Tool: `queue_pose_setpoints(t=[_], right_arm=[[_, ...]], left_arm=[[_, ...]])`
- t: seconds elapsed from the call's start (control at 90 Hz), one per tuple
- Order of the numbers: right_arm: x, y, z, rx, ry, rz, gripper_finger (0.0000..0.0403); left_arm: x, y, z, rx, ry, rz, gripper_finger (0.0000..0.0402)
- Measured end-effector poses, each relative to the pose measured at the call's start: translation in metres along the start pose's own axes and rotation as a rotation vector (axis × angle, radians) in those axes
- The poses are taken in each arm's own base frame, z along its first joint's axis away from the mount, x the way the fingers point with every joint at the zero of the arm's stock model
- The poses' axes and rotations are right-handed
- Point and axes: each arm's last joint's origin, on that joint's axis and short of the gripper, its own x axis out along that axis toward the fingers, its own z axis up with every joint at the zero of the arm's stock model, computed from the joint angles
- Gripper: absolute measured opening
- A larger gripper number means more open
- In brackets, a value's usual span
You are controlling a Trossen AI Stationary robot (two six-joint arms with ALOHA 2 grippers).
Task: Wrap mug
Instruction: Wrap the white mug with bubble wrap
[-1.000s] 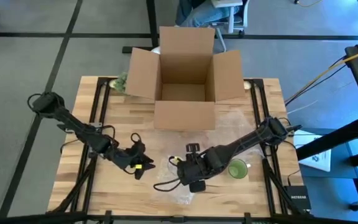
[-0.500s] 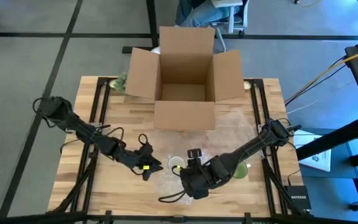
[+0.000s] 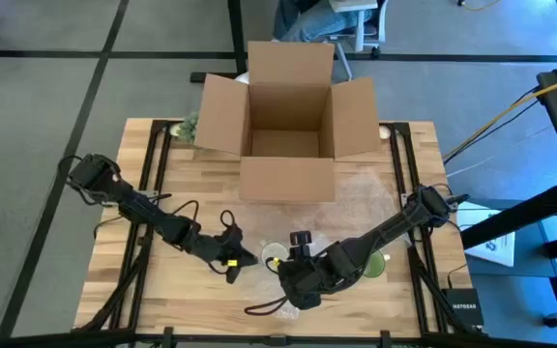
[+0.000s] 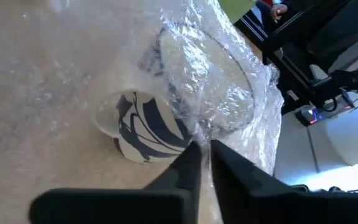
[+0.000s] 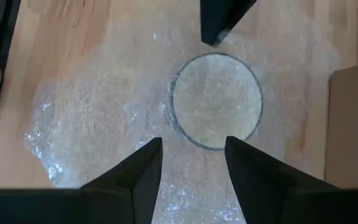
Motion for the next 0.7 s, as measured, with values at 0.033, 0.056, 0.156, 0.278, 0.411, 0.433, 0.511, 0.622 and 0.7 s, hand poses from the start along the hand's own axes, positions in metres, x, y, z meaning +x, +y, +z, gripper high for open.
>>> queue_pose_setpoints(t=[0.033, 0.056, 0.156, 0.278, 0.411, 0.433, 0.511, 0.622, 0.7], right_arm=[[0.000, 0.000, 0.000, -0.005, 0.000, 0.000, 0.0163], [0.000, 0.000, 0.000, -0.009, -0.001, 0.000, 0.0163], [0.000, -0.001, 0.000, -0.011, -0.004, -0.005, 0.0163], [0.001, -0.003, 0.002, -0.014, -0.010, -0.008, 0.0163], [0.005, -0.013, 0.010, 0.010, -0.053, 0.005, 0.0163], [0.006, -0.015, 0.012, 0.009, -0.063, 0.011, 0.0163], [0.008, -0.022, 0.017, 0.006, -0.095, 0.020, 0.0163], [0.018, -0.033, 0.024, 0.016, -0.116, 0.038, 0.0163], [0.030, -0.039, 0.025, 0.028, -0.086, 0.030, 0.0158]], left_arm=[[-0.002, -0.002, 0.002, -0.004, -0.012, -0.014, 0.0008], [-0.004, -0.004, 0.004, -0.004, -0.020, -0.022, 0.0007], [-0.017, -0.014, 0.013, 0.024, -0.063, -0.059, 0.0001], [-0.034, -0.023, 0.025, 0.072, -0.134, -0.080, 0.0000], [-0.048, -0.020, 0.033, 0.116, -0.127, -0.028, 0.0000], [-0.050, -0.019, 0.034, 0.121, -0.126, -0.008, 0.0000], [-0.057, -0.013, 0.034, 0.125, -0.119, 0.072, 0.0000], [-0.063, -0.005, 0.032, 0.123, -0.088, 0.163, 0.0000], [-0.064, -0.003, 0.031, 0.133, -0.075, 0.189, 0.0000]])
